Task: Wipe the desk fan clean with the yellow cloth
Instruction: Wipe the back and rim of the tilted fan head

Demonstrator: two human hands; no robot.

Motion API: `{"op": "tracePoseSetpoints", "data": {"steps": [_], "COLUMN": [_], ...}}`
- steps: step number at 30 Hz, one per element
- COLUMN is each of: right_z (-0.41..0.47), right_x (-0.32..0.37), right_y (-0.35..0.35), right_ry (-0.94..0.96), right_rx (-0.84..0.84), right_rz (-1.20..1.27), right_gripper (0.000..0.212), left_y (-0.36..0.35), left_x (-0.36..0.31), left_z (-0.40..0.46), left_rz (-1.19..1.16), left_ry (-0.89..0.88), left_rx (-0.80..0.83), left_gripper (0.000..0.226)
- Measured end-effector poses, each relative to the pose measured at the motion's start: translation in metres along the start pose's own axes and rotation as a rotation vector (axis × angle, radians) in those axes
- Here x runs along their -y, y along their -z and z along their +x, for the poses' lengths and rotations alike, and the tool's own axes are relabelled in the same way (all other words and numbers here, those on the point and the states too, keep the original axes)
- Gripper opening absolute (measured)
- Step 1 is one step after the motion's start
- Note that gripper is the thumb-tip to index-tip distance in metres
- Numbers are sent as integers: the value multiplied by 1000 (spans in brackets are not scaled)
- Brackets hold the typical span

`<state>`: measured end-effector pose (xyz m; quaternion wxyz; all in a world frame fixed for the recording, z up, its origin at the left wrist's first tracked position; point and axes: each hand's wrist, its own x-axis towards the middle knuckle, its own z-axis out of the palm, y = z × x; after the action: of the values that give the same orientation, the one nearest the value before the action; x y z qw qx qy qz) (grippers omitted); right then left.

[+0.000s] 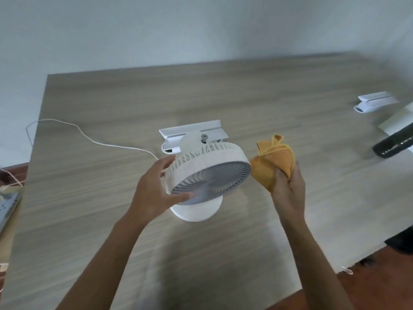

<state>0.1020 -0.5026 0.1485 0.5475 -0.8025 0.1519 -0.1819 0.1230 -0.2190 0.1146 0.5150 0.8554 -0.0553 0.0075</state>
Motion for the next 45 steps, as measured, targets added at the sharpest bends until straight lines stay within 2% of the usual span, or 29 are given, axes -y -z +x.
{"op": "tracePoseSetpoints", "data": {"steps": [5, 11, 14, 17, 20, 23, 27, 29, 31, 34, 37, 39, 43, 45], "right_z": [16, -1, -2, -6, -15, -29, -39, -34, -25, -16, -8, 2, 8, 4], "right_x": [-25, -27, -19, 1, 17, 22, 28, 28, 24, 18, 4, -8, -32, -38], "right_y": [-37, -55, -63, -75, -92, -106, -117, -117, -112, -103, -97, -91, -89, -93], "right_ry": [-5, 142, 285, 641, 855, 931, 1019, 1045, 1049, 1042, 949, 814, 560, 256], "right_rx": [230, 142, 126, 123, 150, 191, 257, 265, 254, 215, 95, 3, -42, -88], "right_rz": [51, 140, 129, -16, -197, -396, -455, -476, -495, -482, -339, -175, 118, 336], "right_gripper": [36, 51, 45, 43, 43, 46, 41, 41, 42, 45, 47, 42, 42, 37], "left_y": [-12, -10, -11, -12, -13, -12, -7, -3, -5, -9, -8, -8, -10, -8], "left_x": [-4, -4, -4, -8, -12, -11, -13, -15, -15, -16, -13, -11, -15, -13], "left_z": [5, 1, 1, 6, 7, 7, 4, 6, 10, 15, 13, 11, 11, 12], "left_rz": [31, 63, 61, 81, 90, 119, 115, 113, 116, 113, 92, 87, 116, 125], "left_ry": [53, 115, 131, 111, 101, 84, 88, 87, 63, 30, 80, 111, 86, 96], "left_rx": [-93, -111, -120, -116, -122, -117, -135, -128, -121, -95, -77, -83, -79, -79], "left_gripper": [78, 76, 76, 73, 66, 45, 22, 25, 44, 48, 68, 75, 74, 74]}}
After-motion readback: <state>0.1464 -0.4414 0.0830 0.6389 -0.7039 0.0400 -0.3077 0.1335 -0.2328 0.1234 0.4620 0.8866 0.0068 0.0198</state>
